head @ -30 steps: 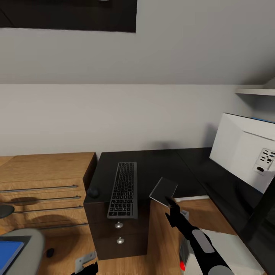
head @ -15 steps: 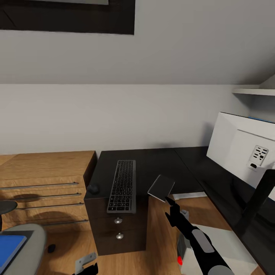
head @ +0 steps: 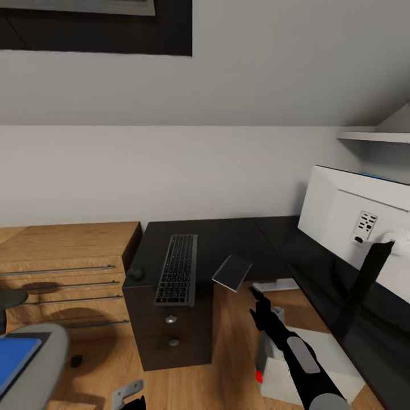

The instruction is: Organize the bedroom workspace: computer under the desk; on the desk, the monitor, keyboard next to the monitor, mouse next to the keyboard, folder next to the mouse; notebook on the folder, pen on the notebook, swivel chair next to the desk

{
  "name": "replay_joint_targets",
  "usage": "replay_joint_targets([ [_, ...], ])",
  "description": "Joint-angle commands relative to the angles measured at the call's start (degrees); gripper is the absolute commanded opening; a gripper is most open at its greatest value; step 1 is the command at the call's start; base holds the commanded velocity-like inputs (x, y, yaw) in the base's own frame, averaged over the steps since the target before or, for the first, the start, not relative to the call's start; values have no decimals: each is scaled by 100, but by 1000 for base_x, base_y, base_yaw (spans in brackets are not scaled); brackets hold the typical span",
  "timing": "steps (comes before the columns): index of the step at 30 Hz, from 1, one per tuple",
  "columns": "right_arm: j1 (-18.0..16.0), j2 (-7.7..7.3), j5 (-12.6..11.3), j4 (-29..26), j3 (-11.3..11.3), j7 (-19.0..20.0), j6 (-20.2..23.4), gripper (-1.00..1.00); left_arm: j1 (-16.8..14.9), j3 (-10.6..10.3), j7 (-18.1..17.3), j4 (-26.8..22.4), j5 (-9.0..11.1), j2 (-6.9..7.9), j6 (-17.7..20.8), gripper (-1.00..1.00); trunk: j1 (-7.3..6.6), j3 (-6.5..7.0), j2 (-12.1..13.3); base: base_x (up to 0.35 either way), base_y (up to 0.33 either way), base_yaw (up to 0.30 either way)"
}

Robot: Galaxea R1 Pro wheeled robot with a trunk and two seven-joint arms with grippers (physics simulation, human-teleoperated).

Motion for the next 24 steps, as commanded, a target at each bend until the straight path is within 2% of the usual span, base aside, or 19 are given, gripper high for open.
replay_joint_targets([
  [1,-1,10,-19,-61,-35,0,-7,100,-4,-39,54,-12,31,9,17,100,-2,-6,-3,-123,-115,0],
  [6,14,25,154,-360,-34,-40,-483,100,-5,-39,54,-10,31,9,17,100,-2,-6,-3,-57,-53,0],
  [11,21,35,463,-479,-32,-83,-1072,100,-4,-39,54,-10,30,9,17,100,-2,-6,-3,-13,-12,0],
  [17,24,106,878,-648,-23,-601,-1652,100,-4,-39,54,-10,27,9,17,100,-2,-6,-3,-3,-2,0],
  [22,77,243,1528,-961,-19,-1131,-2187,100,-5,-39,54,-11,25,9,17,100,-2,-6,-3,0,0,0],
  [23,150,309,1877,-1129,-16,-1314,-2398,100,-5,-39,54,-10,26,9,17,100,-2,-6,-3,0,0,0],
  [24,198,347,2063,-1220,-13,-1405,-2493,100,-5,-39,54,-10,26,9,17,100,-2,-6,-3,0,0,0],
])
